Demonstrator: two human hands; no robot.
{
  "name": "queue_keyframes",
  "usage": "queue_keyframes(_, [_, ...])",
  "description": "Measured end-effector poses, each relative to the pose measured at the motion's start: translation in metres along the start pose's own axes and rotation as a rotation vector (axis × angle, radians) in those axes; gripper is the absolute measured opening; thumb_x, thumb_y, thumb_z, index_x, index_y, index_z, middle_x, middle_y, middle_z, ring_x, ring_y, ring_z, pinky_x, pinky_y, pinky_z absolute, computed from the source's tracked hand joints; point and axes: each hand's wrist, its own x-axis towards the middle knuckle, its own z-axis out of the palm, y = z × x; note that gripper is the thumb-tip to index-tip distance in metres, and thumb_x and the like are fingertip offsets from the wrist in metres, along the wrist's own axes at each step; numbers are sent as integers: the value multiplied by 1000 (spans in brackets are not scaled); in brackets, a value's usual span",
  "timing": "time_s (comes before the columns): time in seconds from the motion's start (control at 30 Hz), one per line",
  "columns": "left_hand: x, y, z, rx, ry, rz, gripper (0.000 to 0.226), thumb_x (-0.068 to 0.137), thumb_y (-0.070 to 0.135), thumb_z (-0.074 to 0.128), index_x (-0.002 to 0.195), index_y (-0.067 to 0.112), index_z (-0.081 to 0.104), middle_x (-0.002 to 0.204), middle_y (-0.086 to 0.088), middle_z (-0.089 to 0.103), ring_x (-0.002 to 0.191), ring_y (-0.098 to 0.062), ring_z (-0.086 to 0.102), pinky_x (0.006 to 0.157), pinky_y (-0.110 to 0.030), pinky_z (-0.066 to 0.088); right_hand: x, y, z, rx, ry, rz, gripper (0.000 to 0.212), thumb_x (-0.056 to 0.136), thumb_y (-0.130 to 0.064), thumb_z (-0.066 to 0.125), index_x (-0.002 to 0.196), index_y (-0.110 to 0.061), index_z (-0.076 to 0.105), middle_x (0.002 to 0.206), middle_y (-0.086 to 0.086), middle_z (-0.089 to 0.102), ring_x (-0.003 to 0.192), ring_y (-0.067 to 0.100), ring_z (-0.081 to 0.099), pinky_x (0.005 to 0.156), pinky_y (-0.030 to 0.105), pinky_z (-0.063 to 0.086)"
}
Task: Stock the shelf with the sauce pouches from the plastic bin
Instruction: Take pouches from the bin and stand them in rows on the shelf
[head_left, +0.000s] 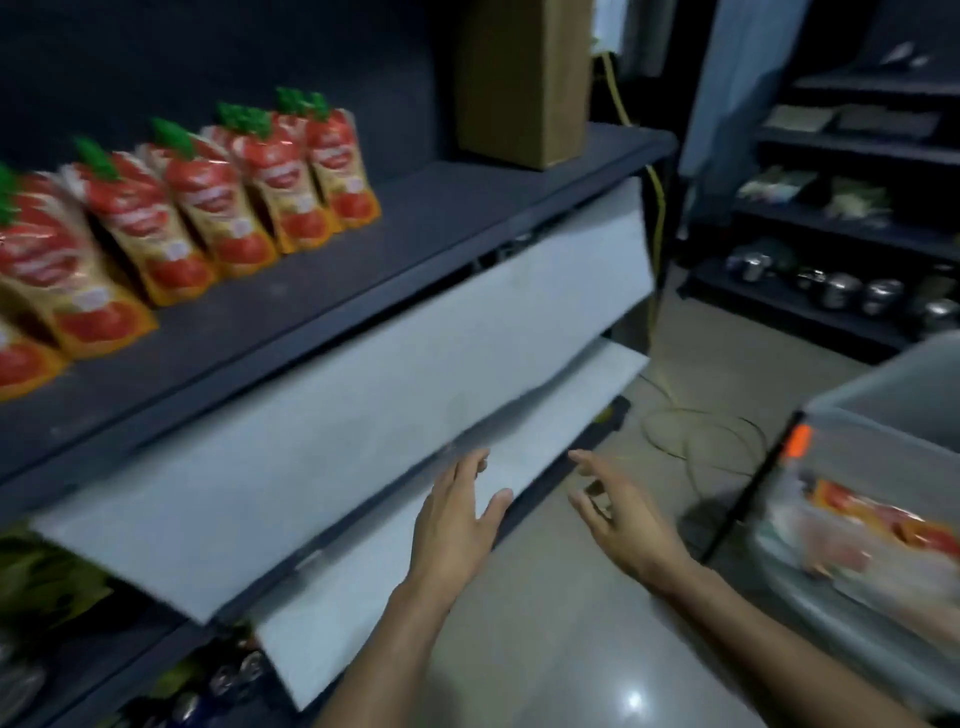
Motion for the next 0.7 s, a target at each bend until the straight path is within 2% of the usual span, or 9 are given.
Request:
queue_keyframes(0.1, [5, 57, 64, -15, -100, 60, 50, 96, 40, 55, 142, 30, 38, 139, 15, 49, 127, -4, 45, 100, -23, 38, -26, 61, -54, -92, 17, 129, 45, 94, -37, 53, 137, -34, 41, 123, -11, 56, 102, 13, 60, 82, 36, 50])
queue_keyframes(0.2, [16, 107, 126, -13, -193, 107, 50, 94, 41, 57, 140, 27, 42, 138, 10, 53, 126, -8, 50, 102, -31, 43, -46, 118, -100, -100, 57, 224, 45, 92, -36, 56, 135, -31, 45, 122, -6, 59, 99, 14, 61, 85, 36, 50])
queue_keyframes(0.33, [28, 162, 200, -43, -324, 136, 44, 91, 37, 63, 132, 24, 52, 127, 6, 62, 117, -11, 57, 99, -32, 46, -70, 186, -147, -77, 114, 368, 40, 91, -30, 57, 131, -24, 51, 116, -2, 63, 99, 18, 62, 87, 35, 49])
queue_keyframes(0.53, [64, 221, 301, -14, -551, 232, 39, 90, 30, 65, 126, 18, 58, 121, 2, 64, 113, -15, 59, 97, -32, 46, -86, 283, -191, 25, 199, 615, 32, 92, -27, 58, 124, -19, 59, 120, 0, 63, 99, 14, 60, 86, 28, 47])
queue_keyframes(0.7, [117, 250, 392, -7, -709, 243, 35, 87, 27, 67, 121, 20, 62, 116, 3, 68, 106, -11, 63, 91, -22, 46, -74, 373, -213, 82, 286, 798, 29, 91, -24, 61, 119, -18, 63, 117, 0, 66, 104, 16, 62, 91, 33, 50])
